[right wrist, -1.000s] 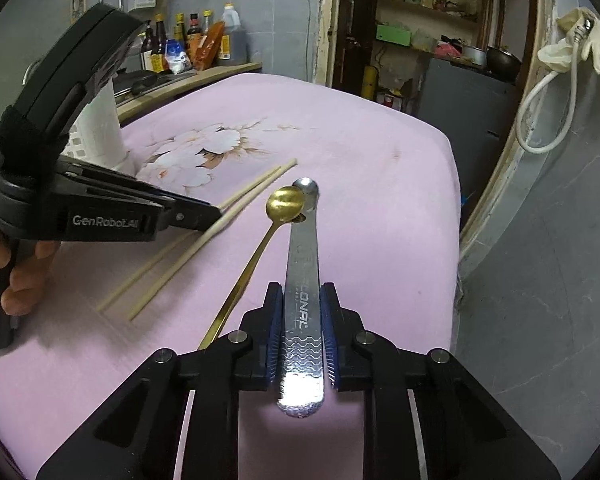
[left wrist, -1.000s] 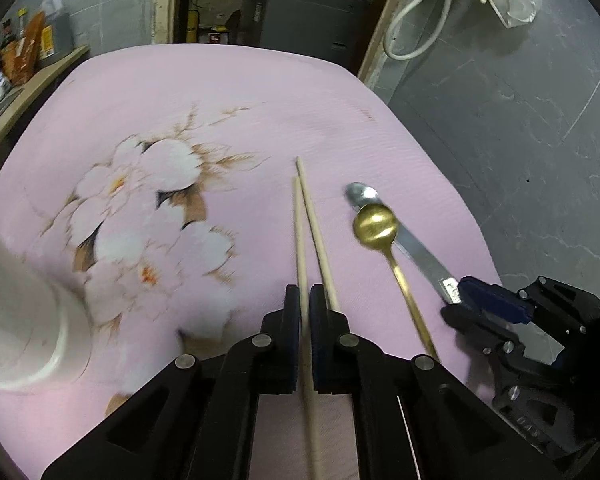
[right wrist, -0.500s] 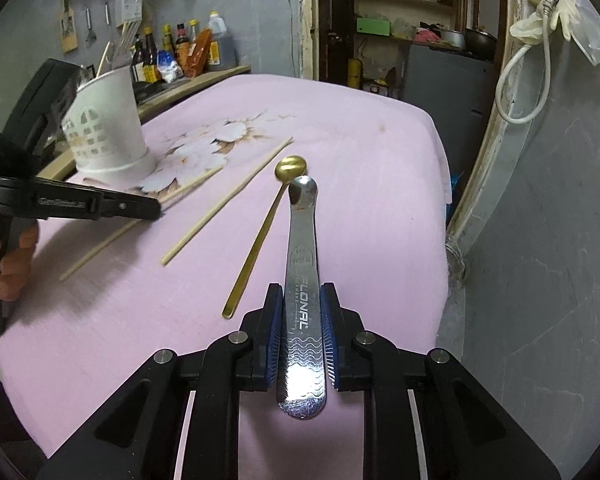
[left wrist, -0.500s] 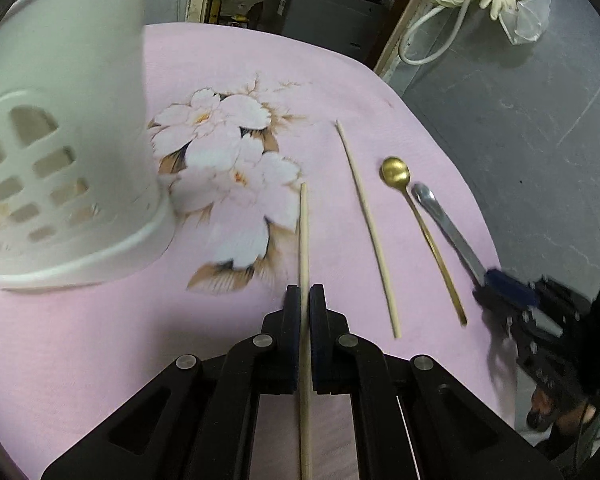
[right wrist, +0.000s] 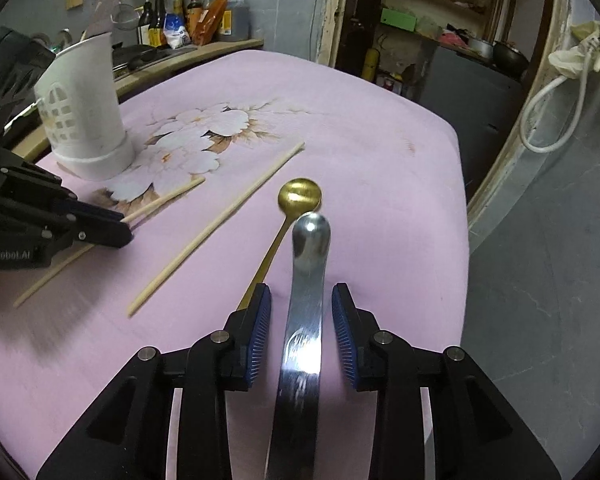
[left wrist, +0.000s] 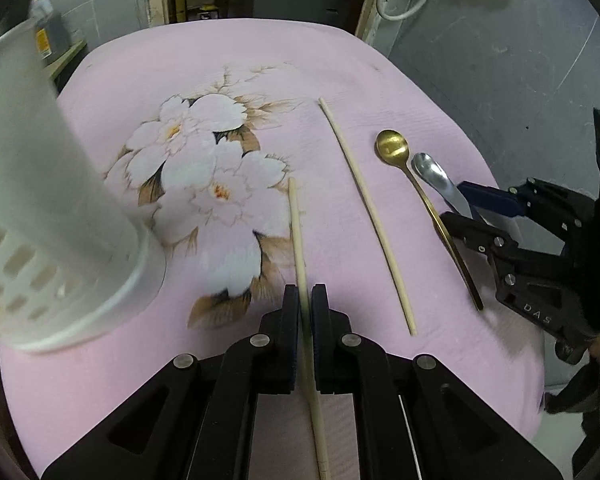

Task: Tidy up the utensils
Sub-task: 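Lift the chopstick with left tool while right tool lifts the knife, then carry the chopstick in left tool and the knife in right tool to the caddy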

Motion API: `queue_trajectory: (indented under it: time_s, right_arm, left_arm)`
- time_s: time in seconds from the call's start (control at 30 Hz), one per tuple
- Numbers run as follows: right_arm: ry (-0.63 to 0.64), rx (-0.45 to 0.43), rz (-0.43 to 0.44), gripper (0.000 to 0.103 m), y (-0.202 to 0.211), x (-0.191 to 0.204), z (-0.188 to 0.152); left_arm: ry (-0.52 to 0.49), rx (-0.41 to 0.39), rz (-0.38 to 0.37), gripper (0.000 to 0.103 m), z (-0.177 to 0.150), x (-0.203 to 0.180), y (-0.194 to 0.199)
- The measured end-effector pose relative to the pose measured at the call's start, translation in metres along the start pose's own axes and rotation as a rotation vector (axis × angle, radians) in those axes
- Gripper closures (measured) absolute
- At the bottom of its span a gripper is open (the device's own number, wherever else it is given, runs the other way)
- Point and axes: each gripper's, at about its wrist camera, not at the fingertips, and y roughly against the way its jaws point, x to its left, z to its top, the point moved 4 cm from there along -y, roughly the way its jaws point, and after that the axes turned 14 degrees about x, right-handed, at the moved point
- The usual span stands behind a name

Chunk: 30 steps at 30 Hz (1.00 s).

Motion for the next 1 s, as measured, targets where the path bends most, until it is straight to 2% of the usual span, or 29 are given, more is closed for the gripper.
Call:
queue_trajectory:
  time_s: [0.17,0.27,0.4,0.57,0.67,0.9,1.0]
  right_arm:
    - [0.004,0.012,0.028,0.078,0.001,-0.002,-0.001]
    - [0.016,0.014,0.018,0.087,0.004,0.0,-0.002]
    - [0.017,-0.012,0.004,0.09,0.008,0.0,-0.004]
    - [-0.013,-0.104,0.007,0.09,0.018,0.004,-0.014]
    - [-0.008,-0.185,-0.003,0.09,0.031,0.011,-0.019]
    - [0.004,-0.386,-0.046,0.09,0.064,0.032,-0.022]
    - [0.009,-0.466,-0.067,0.09,0.078,0.038,-0.023]
  left_arm:
    - [-0.021,-0.003,-0.012,0.098,0.004,0.002,-0.002]
    - [-0.019,-0.027,-0.018,0.099,0.002,0.008,-0.004]
    - [0.001,-0.073,-0.033,0.101,-0.008,0.011,0.001]
    - [0.005,-0.148,-0.066,0.101,-0.022,0.01,0.013]
    - [0.012,-0.222,-0.083,0.101,-0.028,0.006,0.024]
    - [0.047,-0.415,-0.094,0.101,-0.054,0.012,0.063]
    - [0.047,-0.524,-0.086,0.101,-0.064,0.011,0.081]
